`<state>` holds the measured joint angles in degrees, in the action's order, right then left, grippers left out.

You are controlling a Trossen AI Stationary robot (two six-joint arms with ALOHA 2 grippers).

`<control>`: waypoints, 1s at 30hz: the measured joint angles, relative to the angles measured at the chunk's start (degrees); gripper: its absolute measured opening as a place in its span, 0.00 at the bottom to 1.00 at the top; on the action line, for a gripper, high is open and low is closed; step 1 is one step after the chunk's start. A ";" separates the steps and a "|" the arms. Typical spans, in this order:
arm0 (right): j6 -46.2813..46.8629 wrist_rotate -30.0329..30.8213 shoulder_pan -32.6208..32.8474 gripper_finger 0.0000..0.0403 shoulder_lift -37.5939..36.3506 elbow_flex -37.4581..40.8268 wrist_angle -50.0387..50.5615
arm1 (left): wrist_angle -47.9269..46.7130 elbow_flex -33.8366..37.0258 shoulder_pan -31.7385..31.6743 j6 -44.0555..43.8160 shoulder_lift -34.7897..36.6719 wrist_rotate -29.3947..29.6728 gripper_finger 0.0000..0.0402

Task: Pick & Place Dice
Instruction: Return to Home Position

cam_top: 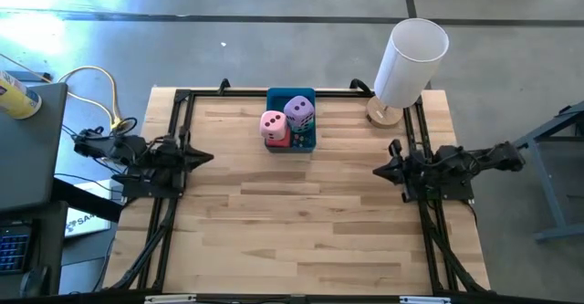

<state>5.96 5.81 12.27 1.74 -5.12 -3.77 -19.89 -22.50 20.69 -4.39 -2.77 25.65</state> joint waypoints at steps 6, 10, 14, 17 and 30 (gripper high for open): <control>2.05 -5.80 -3.18 0.01 -1.16 4.58 -4.31 | 1.65 1.76 0.00 1.26 -0.05 0.01 0.00; 5.08 -7.24 -4.22 0.01 -0.56 4.59 -3.40 | 1.53 1.87 0.00 1.34 -0.06 -0.37 0.00; 7.09 -1.09 -4.48 0.01 -0.55 4.60 -0.46 | 2.61 2.58 0.00 0.18 -0.06 -0.66 0.00; 7.80 2.01 -4.46 0.01 -0.50 4.63 0.86 | 3.61 4.64 0.00 -0.21 -0.06 -0.63 0.00; 7.76 2.86 -4.44 0.01 -0.51 4.67 1.11 | 23.11 20.81 0.06 -0.06 -0.07 -6.63 0.00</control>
<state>13.72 8.66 7.84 1.23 -0.45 -2.66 3.22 -1.69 20.75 -4.45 -2.85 19.01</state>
